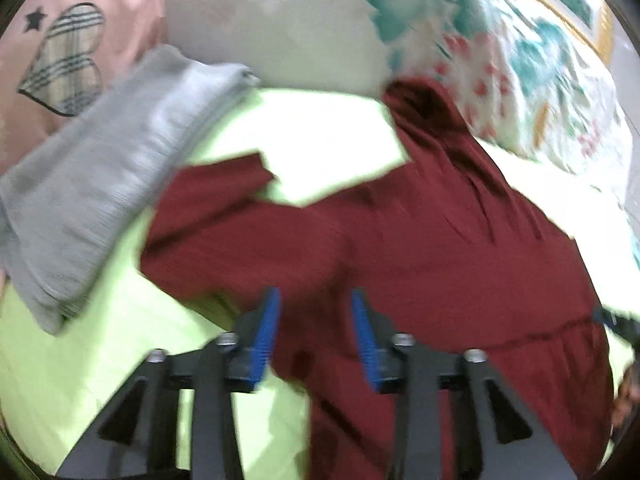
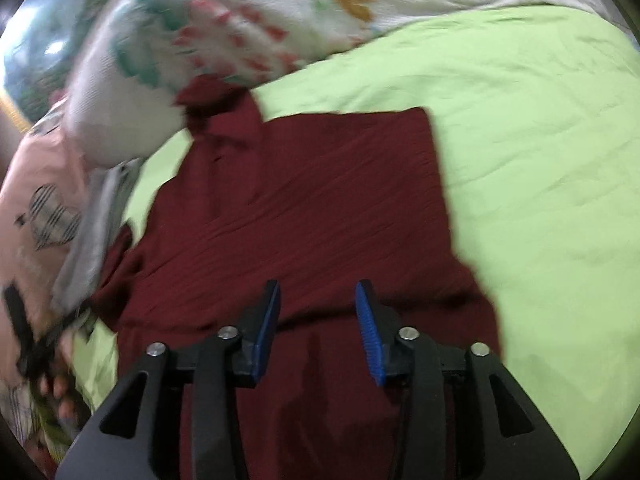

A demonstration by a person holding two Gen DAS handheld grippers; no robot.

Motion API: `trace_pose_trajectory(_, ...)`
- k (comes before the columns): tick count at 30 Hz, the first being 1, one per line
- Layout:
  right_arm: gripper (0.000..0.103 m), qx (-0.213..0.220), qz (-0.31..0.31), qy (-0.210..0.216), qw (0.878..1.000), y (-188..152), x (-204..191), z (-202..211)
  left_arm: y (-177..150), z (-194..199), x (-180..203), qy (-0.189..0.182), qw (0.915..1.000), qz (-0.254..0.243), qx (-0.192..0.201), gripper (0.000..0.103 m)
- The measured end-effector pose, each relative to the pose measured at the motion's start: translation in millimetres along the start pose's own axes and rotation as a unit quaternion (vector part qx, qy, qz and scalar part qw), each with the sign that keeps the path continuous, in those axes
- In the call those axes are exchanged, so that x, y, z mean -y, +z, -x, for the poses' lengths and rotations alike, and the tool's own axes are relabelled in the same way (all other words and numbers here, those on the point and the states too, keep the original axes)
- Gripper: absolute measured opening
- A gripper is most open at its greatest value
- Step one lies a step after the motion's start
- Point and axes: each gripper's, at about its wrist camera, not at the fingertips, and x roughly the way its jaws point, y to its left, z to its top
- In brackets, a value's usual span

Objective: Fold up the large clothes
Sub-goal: 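Lay the held sleeve across the chest with the left gripper and open it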

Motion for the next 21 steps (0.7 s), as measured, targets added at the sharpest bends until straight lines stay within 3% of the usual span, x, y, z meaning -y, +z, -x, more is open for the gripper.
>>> trace_pose_trajectory(1, 0.049, -0.002, 0.006, 0.009, 1.000, -7, -7, 2, 8, -2, -7, 0.019, 0.9998, 0.005, 0.000, 0.067)
trace_pose_trajectory(3, 0.049, -0.010, 0.008, 0.020, 1.000, -18, -16, 4, 25, -11, -20, 0.054, 0.9984, 0.003, 0.015, 0.069)
trace_pose_trajectory(4, 0.049, -0.015, 0.006, 0.025, 1.000, -24, -20, 2, 32, -20, -22, 0.064, 0.9979, -0.007, 0.013, 0.076)
trace_pose_trajectory(11, 0.050, -0.043, -0.005, 0.044, 0.998, -43, -32, -1, 67, -112, -41, 0.100, 0.9914, -0.057, -0.062, 0.076)
trace_pose_trajectory(14, 0.050, -0.048, -0.010, 0.040, 0.998, -43, -31, -3, 77, -133, -45, 0.125, 0.9881, -0.060, -0.065, 0.074)
trace_pose_trajectory(15, 0.050, -0.050, -0.012, 0.040, 0.998, -44, -31, -3, 79, -138, -49, 0.123, 0.9888, -0.051, -0.067, 0.063)
trace_pose_trajectory(16, 0.050, -0.050, -0.012, 0.040, 0.998, -44, -31, -4, 81, -143, -53, 0.119, 0.9896, -0.037, -0.073, 0.032)
trace_pose_trajectory(17, 0.050, -0.050, -0.012, 0.039, 0.998, -45, -32, -4, 82, -147, -59, 0.108, 0.9904, -0.019, -0.084, 0.011)
trace_pose_trajectory(18, 0.050, -0.050, -0.012, 0.040, 0.998, -46, -32, -4, 84, -151, -65, 0.093, 0.9912, 0.004, -0.094, 0.004)
trace_pose_trajectory(21, 0.050, -0.045, -0.009, 0.040, 0.998, -48, -34, -2, 83, -132, -68, 0.074, 0.9945, 0.030, -0.067, 0.003)
